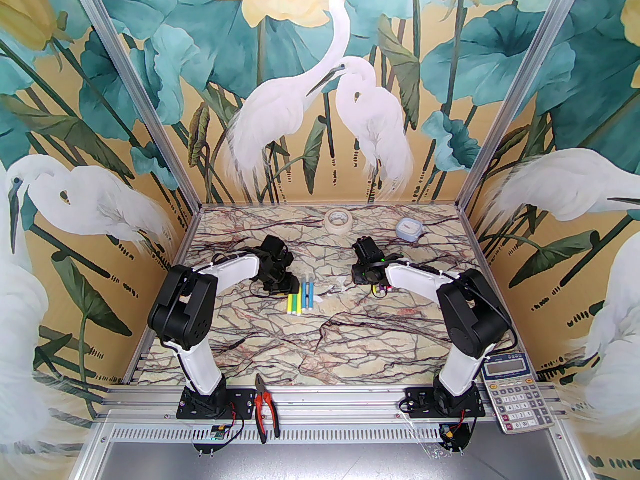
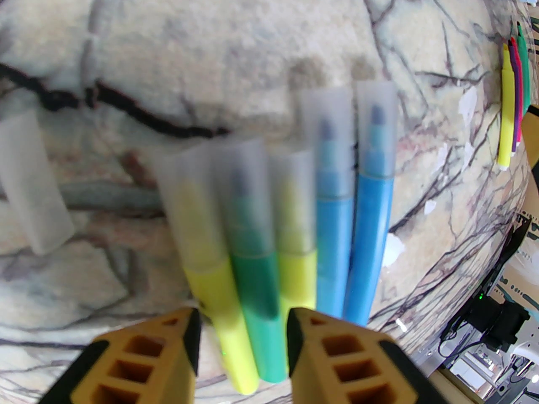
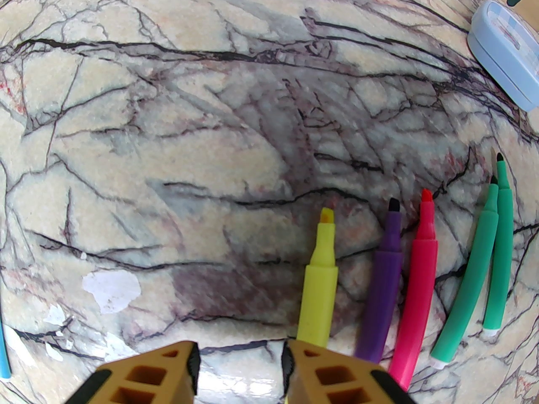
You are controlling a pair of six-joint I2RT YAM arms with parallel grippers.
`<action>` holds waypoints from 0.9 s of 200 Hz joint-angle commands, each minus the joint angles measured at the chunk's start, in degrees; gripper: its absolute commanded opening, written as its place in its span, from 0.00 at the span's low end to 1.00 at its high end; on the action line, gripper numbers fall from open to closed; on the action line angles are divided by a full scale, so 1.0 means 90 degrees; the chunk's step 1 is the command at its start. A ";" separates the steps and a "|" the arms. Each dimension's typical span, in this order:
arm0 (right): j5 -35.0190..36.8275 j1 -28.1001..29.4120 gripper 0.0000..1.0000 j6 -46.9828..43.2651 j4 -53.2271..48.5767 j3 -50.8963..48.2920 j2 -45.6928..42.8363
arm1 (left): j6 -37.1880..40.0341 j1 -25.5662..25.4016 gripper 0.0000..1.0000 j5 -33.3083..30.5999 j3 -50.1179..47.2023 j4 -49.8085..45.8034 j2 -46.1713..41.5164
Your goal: Open the pen caps
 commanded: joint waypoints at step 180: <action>-0.1369 0.1022 0.39 0.0457 0.0195 0.0485 0.0531 | -0.0726 0.0044 0.52 -0.0303 0.0537 0.0728 -0.0250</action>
